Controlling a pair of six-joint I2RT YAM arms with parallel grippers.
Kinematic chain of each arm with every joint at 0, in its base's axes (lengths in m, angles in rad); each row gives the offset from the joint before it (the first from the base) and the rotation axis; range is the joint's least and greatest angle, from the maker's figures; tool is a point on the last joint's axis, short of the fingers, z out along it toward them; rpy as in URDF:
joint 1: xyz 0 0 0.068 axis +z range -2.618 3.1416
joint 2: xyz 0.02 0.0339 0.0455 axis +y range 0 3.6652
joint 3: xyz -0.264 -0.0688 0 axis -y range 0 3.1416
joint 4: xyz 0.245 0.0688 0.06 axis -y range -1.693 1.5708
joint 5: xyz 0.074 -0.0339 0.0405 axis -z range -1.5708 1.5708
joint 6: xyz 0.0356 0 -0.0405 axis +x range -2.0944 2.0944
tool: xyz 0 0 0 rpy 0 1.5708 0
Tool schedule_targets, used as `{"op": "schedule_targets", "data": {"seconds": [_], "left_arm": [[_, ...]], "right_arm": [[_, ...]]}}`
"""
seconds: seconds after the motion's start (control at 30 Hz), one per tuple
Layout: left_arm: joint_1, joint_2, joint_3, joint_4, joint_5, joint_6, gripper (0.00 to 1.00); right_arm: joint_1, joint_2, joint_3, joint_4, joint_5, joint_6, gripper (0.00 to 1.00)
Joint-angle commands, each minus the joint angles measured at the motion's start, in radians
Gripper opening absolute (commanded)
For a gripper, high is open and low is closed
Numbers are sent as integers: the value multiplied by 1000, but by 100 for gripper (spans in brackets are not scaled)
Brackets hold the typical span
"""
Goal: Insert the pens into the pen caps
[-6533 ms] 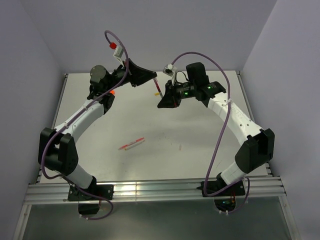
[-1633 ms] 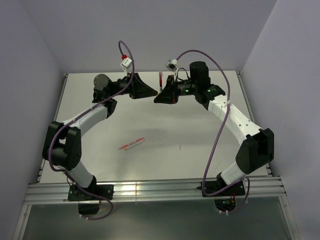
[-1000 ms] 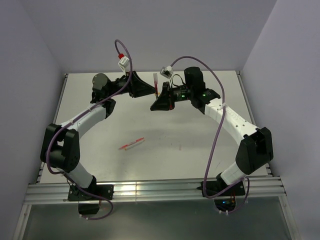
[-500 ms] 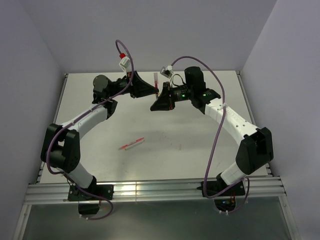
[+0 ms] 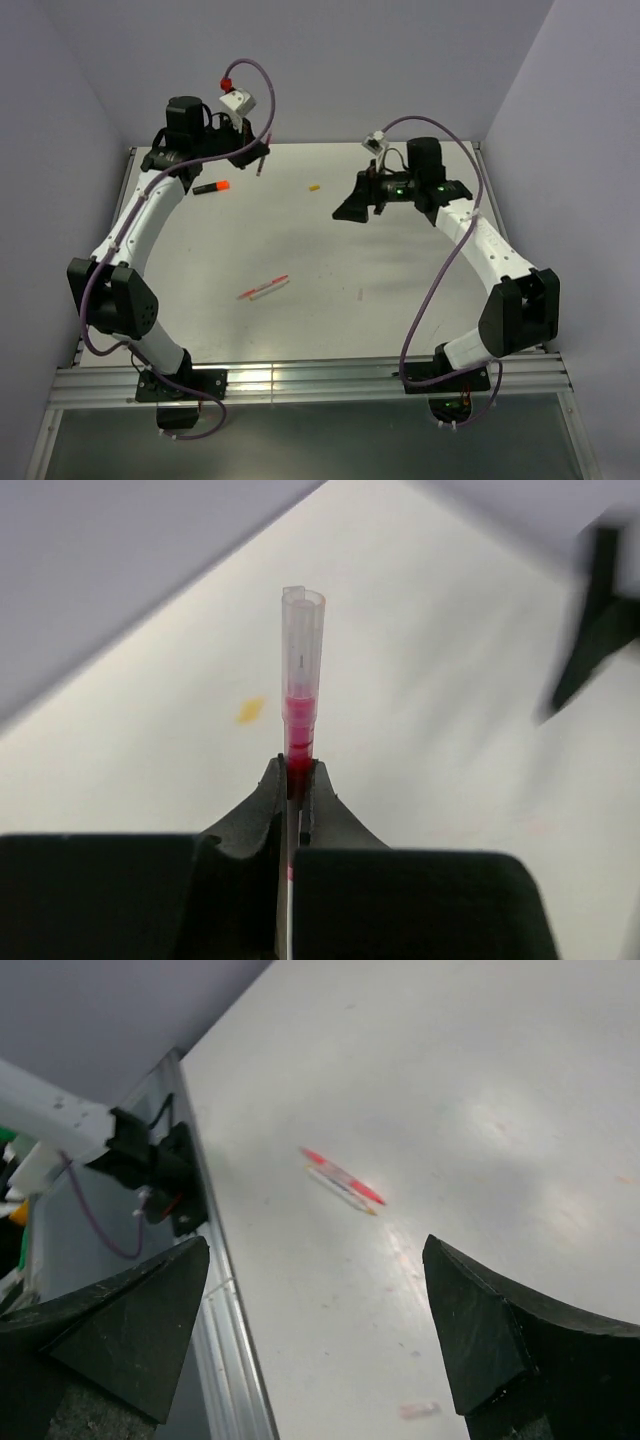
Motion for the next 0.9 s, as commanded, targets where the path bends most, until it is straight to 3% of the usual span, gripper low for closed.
{"op": "schedule_targets", "data": {"seconds": [0.0, 0.2, 0.37, 0.5, 0.63, 0.87], "left_arm": [[26, 89, 119, -486, -332, 667, 0], [110, 143, 61, -417, -493, 1035, 0], [126, 220, 47, -399, -582, 1173, 4], [147, 257, -54, -255, -619, 1332, 6], [157, 303, -120, -115, -631, 1409, 6], [158, 427, -42, -106, -626, 1407, 11]], "right_arm": [[-95, -64, -25, -66, 53, -64, 95], [-208, -69, -35, -140, 101, -142, 95], [-218, -50, -22, -181, 130, -167, 95], [-218, -41, -19, -186, 158, -171, 95], [-218, -30, -1, -203, 182, -170, 96], [-217, -29, 4, -235, 199, -193, 96]]}}
